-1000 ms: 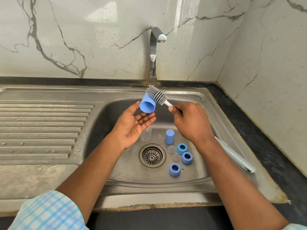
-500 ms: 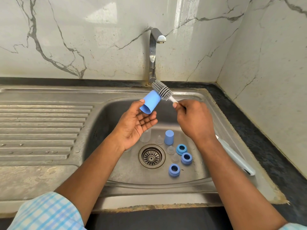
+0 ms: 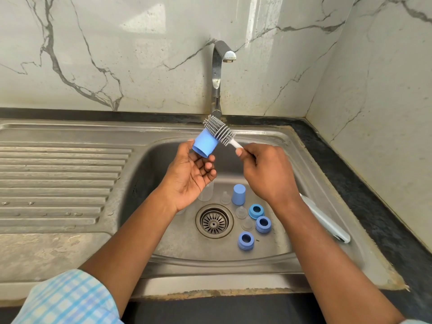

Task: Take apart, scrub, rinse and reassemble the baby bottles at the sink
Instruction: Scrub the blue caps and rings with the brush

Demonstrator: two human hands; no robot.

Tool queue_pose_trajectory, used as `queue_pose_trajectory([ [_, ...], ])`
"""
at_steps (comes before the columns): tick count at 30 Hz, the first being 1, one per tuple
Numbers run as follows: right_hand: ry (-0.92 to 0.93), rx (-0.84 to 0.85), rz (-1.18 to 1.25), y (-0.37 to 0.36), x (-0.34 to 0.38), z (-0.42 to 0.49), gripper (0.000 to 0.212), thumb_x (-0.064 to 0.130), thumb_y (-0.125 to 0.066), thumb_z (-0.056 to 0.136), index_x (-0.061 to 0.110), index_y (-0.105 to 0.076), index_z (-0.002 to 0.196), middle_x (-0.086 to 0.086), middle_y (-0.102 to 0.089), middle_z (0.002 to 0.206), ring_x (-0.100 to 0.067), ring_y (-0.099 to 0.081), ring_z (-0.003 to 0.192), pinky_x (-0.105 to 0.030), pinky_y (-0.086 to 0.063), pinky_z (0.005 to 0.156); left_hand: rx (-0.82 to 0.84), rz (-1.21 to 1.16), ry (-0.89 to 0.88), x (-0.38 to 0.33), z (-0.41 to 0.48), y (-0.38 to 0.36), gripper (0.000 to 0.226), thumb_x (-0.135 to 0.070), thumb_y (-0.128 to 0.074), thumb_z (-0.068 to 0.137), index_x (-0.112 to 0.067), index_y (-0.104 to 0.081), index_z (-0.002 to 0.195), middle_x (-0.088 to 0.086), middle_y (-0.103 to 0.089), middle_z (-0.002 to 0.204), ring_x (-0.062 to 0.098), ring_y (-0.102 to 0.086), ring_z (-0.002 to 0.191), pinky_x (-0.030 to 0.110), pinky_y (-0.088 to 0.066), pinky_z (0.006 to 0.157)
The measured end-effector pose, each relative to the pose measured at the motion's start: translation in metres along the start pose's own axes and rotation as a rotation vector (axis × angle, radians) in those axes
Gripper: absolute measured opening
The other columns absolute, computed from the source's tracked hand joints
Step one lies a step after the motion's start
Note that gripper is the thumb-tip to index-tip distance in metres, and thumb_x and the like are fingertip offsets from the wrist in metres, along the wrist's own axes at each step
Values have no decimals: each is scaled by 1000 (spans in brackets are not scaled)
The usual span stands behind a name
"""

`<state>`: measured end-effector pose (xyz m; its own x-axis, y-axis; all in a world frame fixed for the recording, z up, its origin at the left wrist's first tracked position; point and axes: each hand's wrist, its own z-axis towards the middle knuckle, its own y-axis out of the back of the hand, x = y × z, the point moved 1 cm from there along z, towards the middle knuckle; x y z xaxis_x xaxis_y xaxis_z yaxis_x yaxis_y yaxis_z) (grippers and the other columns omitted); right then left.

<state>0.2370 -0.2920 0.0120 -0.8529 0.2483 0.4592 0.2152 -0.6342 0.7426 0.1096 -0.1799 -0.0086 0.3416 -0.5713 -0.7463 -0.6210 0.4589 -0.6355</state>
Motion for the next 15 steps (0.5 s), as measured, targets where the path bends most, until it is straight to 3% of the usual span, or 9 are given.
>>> queue_pose_trajectory([
  [4,101,195,27,3,13,-5,46,35,-57,98,33,-38,56,7,-40,47,-10,-38,47,-29,-24,50,-55,-57,-27,-6,1,5,38,-43,-46,99,-9,-62,100,0,-52,67,5,-46,49,19,-48,51],
  [10,-3,-41,10,7,-4,3,40,37,-53,98,20,-48,63,4,-43,50,-21,-42,50,-30,-24,51,40,-45,22,0,-1,-1,41,-46,-44,98,-9,-56,110,0,-51,65,6,-41,51,20,-48,53],
  [15,62,41,60,5,3,-2,38,33,-56,98,18,-51,63,4,-42,48,-16,-40,47,-29,-24,49,26,-89,-2,-3,-3,3,41,-40,-48,95,-4,-65,101,6,-62,78,13,-59,68,29,-59,67],
])
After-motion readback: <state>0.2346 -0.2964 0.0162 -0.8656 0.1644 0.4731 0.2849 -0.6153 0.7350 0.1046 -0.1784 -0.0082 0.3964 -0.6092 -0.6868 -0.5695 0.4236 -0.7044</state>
